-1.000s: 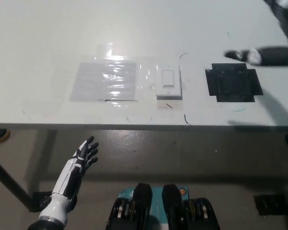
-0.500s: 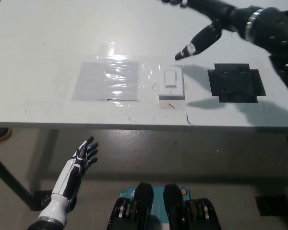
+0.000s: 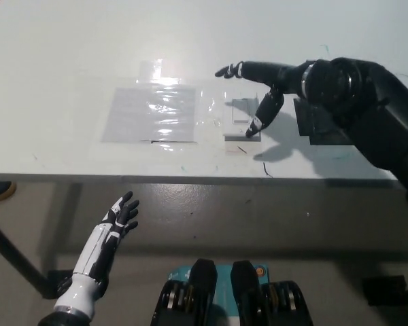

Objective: A white switch is kept at the centre of the table close to the robot and the robot uses its right hand to press it to turn it on

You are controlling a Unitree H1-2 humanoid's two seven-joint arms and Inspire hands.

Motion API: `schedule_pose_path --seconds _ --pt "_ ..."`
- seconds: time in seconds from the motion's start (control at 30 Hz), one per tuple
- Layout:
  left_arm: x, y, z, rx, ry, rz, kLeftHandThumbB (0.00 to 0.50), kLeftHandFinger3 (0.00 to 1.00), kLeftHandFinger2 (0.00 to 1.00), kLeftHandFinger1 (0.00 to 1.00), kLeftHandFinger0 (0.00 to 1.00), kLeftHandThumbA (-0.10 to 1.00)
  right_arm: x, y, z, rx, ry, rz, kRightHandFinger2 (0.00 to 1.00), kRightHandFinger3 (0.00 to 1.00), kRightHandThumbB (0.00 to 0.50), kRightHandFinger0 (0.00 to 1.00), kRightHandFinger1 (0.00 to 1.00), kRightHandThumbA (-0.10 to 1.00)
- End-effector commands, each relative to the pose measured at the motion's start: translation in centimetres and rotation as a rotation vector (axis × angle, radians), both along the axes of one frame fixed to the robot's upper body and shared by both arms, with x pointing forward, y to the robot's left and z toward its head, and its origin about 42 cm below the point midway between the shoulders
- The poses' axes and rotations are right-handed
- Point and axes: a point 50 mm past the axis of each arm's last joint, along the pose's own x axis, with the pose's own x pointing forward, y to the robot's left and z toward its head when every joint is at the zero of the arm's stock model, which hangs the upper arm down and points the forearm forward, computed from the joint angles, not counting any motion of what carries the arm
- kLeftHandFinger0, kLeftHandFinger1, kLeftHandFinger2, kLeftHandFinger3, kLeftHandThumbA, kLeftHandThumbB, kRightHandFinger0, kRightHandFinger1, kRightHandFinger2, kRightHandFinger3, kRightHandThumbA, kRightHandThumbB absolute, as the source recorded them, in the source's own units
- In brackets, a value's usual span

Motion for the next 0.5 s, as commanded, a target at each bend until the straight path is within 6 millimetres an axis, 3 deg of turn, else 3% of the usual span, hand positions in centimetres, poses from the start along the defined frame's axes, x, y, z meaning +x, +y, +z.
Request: schedule_pose_path --seconds 0.0,0.47 --pt "0.2 -0.3 1.3 0.004 -0.042 -0.021 0.005 1.00 1.00 1.00 1.00 0.94 0.4 1.0 1.7 -0.048 -0.080 0.053 1.00 1.00 0.307 1.00 1.00 1.00" --pt "0.6 -0.4 1.5 0.013 -0.046 -0.022 0.000 1.00 1.00 1.00 1.00 0.95 0.1 2.1 -0.5 -0.121 -0.045 0.063 1.00 1.00 0.304 1.00 1.00 1.00"
